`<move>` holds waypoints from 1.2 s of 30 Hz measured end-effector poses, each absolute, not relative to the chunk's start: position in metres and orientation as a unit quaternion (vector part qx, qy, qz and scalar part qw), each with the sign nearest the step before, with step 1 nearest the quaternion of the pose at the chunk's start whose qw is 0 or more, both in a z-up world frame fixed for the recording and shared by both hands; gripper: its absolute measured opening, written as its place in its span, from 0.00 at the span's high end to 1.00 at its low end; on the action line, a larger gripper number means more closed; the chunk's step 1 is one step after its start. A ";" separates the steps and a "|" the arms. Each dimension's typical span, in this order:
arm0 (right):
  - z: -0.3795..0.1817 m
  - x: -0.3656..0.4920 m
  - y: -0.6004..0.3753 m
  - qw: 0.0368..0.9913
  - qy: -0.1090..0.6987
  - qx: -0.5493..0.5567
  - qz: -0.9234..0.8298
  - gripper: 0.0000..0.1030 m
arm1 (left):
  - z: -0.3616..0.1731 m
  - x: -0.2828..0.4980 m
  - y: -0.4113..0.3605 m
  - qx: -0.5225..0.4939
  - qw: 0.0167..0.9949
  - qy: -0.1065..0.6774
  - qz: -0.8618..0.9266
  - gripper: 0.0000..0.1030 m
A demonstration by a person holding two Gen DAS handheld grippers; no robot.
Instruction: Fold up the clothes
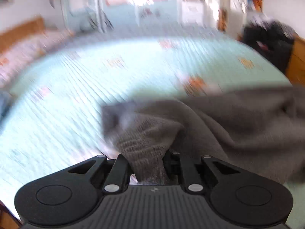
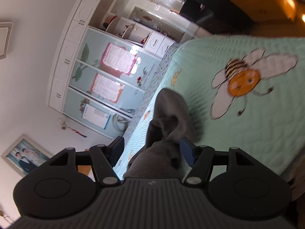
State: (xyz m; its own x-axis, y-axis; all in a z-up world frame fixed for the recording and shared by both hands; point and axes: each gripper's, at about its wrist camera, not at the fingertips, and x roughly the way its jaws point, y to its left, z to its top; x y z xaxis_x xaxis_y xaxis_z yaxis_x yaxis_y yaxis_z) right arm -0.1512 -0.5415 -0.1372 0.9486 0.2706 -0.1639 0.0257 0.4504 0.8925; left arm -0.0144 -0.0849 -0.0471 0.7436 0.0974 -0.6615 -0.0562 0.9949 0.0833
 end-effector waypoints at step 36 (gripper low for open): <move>-0.202 -0.010 -0.548 0.769 0.201 0.604 0.065 0.21 | -0.065 -0.012 -0.112 0.076 0.950 0.302 -0.037 0.11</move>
